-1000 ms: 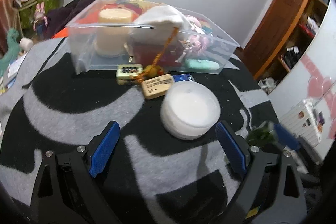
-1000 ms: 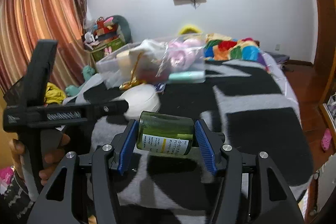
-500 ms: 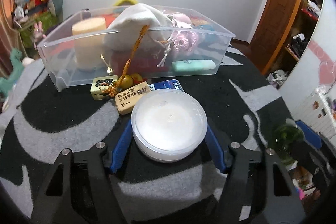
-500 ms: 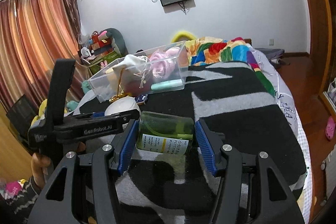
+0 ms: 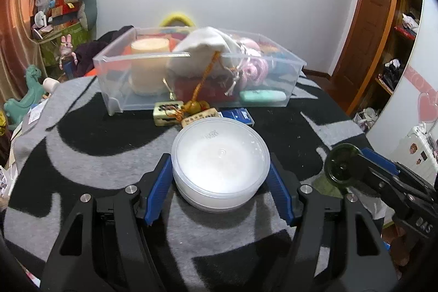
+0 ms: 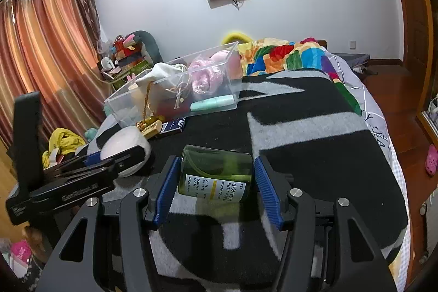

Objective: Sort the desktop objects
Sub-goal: 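Carry the white container and green bottle over the clear bin and lower them in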

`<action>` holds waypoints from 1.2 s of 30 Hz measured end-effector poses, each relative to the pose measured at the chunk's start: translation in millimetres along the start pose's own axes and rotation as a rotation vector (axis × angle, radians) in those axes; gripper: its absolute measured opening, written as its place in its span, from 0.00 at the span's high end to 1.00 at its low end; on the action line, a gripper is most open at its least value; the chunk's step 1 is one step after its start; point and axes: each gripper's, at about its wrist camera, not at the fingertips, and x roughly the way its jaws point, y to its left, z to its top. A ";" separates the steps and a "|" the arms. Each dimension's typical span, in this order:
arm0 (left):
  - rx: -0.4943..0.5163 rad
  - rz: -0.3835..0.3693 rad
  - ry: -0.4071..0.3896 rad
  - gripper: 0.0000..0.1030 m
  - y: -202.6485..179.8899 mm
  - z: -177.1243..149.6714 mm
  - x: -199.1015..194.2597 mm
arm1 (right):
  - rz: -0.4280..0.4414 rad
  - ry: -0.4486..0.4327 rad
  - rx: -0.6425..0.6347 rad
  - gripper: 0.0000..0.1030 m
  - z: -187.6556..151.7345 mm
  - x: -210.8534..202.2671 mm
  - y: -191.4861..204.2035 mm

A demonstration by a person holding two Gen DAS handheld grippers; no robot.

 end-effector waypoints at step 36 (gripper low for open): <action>-0.024 -0.019 -0.125 0.36 80.1 129.4 18.7 | -0.033 -0.107 -0.184 0.49 115.4 57.2 45.3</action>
